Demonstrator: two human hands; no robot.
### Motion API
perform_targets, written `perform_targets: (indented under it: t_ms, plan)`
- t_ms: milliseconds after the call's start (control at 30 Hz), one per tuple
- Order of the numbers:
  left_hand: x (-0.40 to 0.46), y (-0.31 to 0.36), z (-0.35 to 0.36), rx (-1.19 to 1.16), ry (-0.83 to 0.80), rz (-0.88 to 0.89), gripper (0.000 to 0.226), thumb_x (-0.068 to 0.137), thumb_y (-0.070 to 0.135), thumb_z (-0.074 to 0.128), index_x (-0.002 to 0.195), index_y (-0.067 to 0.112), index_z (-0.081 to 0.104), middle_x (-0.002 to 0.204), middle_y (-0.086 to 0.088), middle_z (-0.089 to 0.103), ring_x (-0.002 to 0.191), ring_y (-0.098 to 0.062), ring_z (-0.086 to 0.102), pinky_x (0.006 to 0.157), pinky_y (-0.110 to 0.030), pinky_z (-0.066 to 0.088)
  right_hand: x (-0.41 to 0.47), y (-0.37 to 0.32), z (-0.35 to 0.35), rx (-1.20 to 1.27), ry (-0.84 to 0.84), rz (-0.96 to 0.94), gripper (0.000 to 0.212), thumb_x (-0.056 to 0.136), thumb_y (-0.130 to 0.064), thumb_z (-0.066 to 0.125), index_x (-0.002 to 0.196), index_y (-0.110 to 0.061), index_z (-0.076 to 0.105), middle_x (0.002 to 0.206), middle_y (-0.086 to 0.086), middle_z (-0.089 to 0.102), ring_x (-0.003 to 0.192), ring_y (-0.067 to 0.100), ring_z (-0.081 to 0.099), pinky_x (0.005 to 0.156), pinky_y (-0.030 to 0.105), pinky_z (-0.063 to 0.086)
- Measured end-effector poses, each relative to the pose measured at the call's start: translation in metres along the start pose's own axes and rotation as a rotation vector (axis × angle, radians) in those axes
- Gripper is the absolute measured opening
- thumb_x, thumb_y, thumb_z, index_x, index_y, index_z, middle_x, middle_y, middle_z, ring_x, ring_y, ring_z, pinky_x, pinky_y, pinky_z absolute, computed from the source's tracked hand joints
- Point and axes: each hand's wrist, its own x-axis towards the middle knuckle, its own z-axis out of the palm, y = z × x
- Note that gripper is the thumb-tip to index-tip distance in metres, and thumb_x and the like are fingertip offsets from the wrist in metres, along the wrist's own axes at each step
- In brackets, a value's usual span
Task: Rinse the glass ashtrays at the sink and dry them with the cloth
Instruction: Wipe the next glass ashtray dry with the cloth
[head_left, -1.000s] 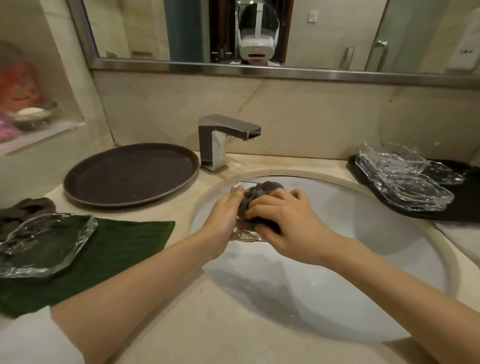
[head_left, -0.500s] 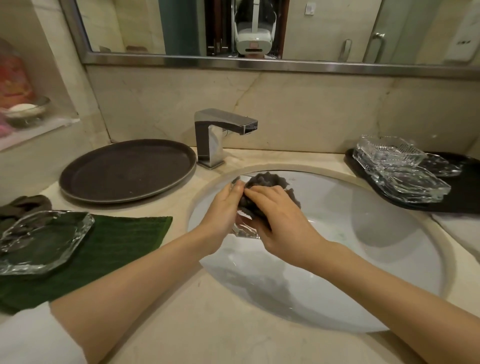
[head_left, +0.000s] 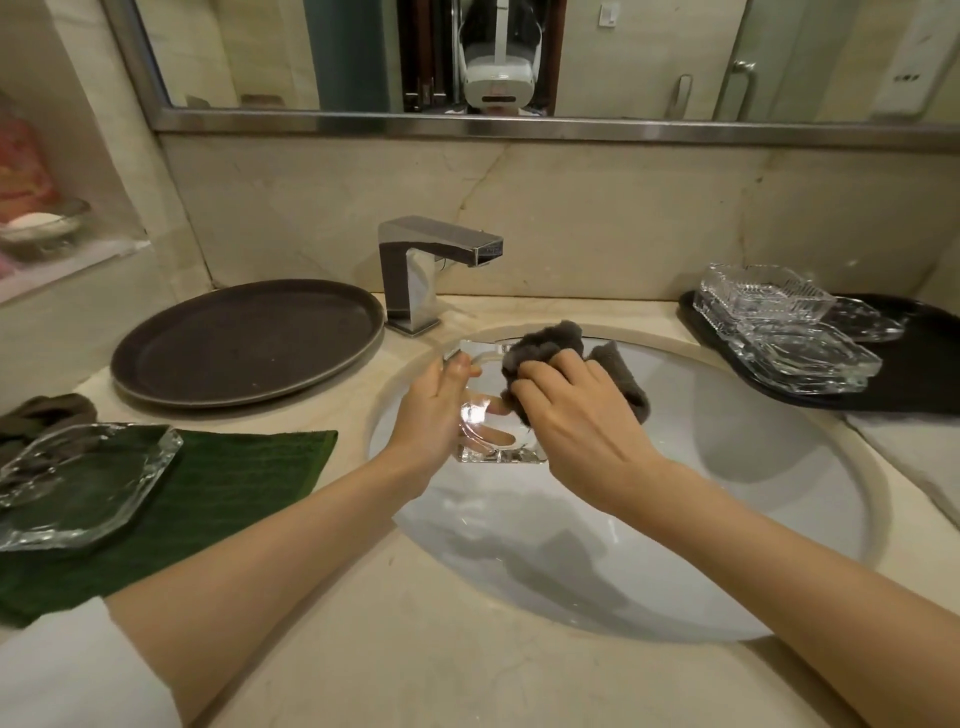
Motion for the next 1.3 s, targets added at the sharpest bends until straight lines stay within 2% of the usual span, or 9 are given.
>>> perform_targets:
  t_ms: [100, 233, 433, 533, 633, 800, 967, 1133, 1300]
  plan:
    - [-0.003, 0.001, 0.002, 0.003, -0.019, 0.036, 0.026, 0.101, 0.037, 0.03, 0.101, 0.024, 0.053, 0.096, -0.007, 0.07, 0.081, -0.023, 0.069, 0.057, -0.019, 0.05, 0.003, -0.007, -0.001, 0.122, -0.003, 0.009, 0.05, 0.056, 0.003, 0.063, 0.106, -0.004, 0.065, 0.109, 0.01, 0.065, 0.084, 0.031, 0.057, 0.061, 0.037, 0.047]
    - [-0.003, 0.001, 0.001, -0.048, 0.013, 0.077, 0.029, 0.102, 0.029, 0.031, 0.094, 0.024, 0.058, 0.096, -0.002, 0.066, 0.093, -0.016, 0.062, 0.081, -0.027, 0.049, 0.002, -0.021, -0.009, 0.378, -0.127, -0.07, 0.059, 0.064, -0.004, 0.048, 0.121, -0.011, 0.058, 0.126, -0.002, 0.057, 0.088, 0.022, 0.044, 0.071, 0.034, 0.037]
    - [-0.008, 0.006, 0.0, -0.013, -0.011, 0.027, 0.033, 0.101, 0.035, 0.03, 0.106, 0.014, 0.054, 0.08, -0.003, 0.067, 0.059, -0.013, 0.065, 0.056, -0.025, 0.048, 0.006, -0.005, -0.025, 0.417, -0.275, -0.009, 0.019, 0.073, -0.005, 0.049, 0.076, -0.023, 0.054, 0.075, -0.009, 0.053, 0.077, 0.012, 0.04, 0.068, 0.025, 0.036]
    - [-0.008, 0.005, 0.001, -0.009, -0.062, -0.005, 0.031, 0.101, 0.038, 0.029, 0.101, 0.017, 0.051, 0.081, -0.005, 0.07, 0.052, -0.02, 0.067, 0.05, -0.025, 0.046, 0.007, 0.004, -0.031, 0.751, -0.064, 0.235, 0.021, 0.061, -0.007, 0.042, 0.071, -0.021, 0.054, 0.064, -0.018, 0.049, 0.065, 0.009, 0.046, 0.061, 0.015, 0.035]
    - [-0.006, 0.006, 0.0, -0.048, -0.088, -0.057, 0.032, 0.1, 0.041, 0.028, 0.102, 0.018, 0.05, 0.083, -0.006, 0.073, 0.06, -0.029, 0.07, 0.057, -0.032, 0.05, 0.012, 0.014, -0.034, 0.914, 0.301, 0.449, 0.019, 0.069, -0.015, 0.043, 0.081, -0.009, 0.057, 0.078, -0.003, 0.058, 0.078, 0.016, 0.053, 0.072, 0.026, 0.042]
    - [-0.015, 0.009, 0.005, 0.001, -0.168, 0.003, 0.015, 0.097, 0.011, 0.043, 0.108, 0.017, 0.052, 0.084, 0.001, 0.069, 0.058, -0.013, 0.069, 0.053, -0.026, 0.053, 0.014, -0.003, -0.008, 0.546, 0.201, 0.161, 0.043, 0.091, -0.032, 0.038, 0.113, -0.007, 0.065, 0.12, 0.011, 0.059, 0.113, 0.021, 0.042, 0.1, 0.033, 0.029]
    - [-0.021, 0.009, 0.007, 0.193, -0.234, 0.079, 0.021, 0.091, 0.004, 0.041, 0.097, 0.018, 0.055, 0.084, -0.001, 0.069, 0.063, -0.015, 0.07, 0.053, -0.023, 0.053, 0.01, 0.004, 0.003, 0.414, -0.025, 0.142, 0.042, 0.093, -0.04, 0.038, 0.125, -0.016, 0.05, 0.115, 0.004, 0.059, 0.099, 0.028, 0.058, 0.08, 0.041, 0.046]
    - [-0.027, 0.015, 0.008, 0.181, -0.242, 0.08, 0.013, 0.098, 0.015, 0.04, 0.102, 0.018, 0.053, 0.092, -0.009, 0.068, 0.065, -0.032, 0.071, 0.057, -0.047, 0.057, 0.009, 0.008, 0.004, 0.484, 0.139, 0.273, 0.033, 0.092, -0.038, 0.038, 0.091, -0.01, 0.054, 0.08, 0.004, 0.063, 0.073, 0.028, 0.056, 0.062, 0.033, 0.038]
    - [-0.027, 0.019, 0.008, 0.148, -0.183, 0.07, 0.012, 0.099, 0.024, 0.042, 0.093, 0.026, 0.052, 0.081, 0.004, 0.068, 0.064, -0.031, 0.071, 0.053, -0.042, 0.057, 0.011, 0.001, 0.005, 0.671, 0.241, 0.465, 0.035, 0.089, -0.038, 0.037, 0.077, -0.007, 0.048, 0.064, 0.006, 0.057, 0.062, 0.027, 0.051, 0.059, 0.035, 0.039]
